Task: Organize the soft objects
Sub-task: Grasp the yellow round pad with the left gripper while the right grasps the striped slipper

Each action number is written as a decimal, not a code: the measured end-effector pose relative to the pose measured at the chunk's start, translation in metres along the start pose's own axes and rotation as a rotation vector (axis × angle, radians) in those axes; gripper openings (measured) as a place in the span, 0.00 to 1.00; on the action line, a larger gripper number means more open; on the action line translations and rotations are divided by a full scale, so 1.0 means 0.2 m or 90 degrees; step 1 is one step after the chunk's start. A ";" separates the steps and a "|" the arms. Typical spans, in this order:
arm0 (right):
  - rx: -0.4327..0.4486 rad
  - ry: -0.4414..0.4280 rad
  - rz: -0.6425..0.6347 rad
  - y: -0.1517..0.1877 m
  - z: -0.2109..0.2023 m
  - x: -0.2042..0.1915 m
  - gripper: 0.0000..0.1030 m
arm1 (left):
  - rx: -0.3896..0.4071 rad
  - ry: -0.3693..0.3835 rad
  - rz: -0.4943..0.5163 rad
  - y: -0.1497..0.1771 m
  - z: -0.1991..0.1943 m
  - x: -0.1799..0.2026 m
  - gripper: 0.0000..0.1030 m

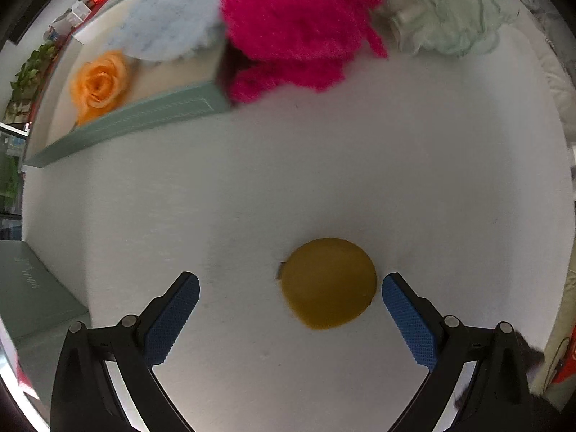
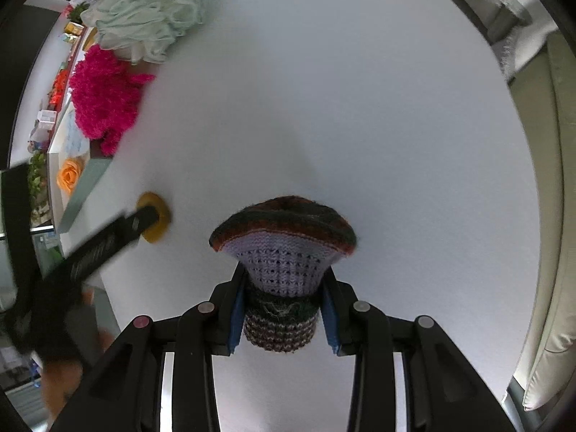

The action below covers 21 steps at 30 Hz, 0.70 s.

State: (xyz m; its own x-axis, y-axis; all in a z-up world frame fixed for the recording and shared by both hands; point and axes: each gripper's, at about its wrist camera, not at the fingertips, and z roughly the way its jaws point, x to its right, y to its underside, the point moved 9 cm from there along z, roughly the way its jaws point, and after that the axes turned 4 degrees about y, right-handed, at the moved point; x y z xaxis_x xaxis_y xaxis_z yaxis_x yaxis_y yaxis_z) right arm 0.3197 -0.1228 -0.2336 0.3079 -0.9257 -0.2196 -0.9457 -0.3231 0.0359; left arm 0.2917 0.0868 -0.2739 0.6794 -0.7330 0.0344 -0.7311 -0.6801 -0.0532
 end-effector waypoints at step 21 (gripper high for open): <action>0.031 -0.012 -0.065 0.16 -0.17 -0.07 0.38 | 0.001 0.050 0.043 0.15 -0.19 0.02 0.50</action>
State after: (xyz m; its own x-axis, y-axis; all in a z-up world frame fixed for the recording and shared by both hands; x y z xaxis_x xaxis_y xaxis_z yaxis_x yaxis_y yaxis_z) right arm 0.2887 -0.1267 -0.1969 0.4017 -0.8845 -0.2374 -0.9135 -0.4053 -0.0357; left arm 0.2692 0.0632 -0.2378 0.6218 -0.7757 0.1081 -0.7747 -0.6294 -0.0601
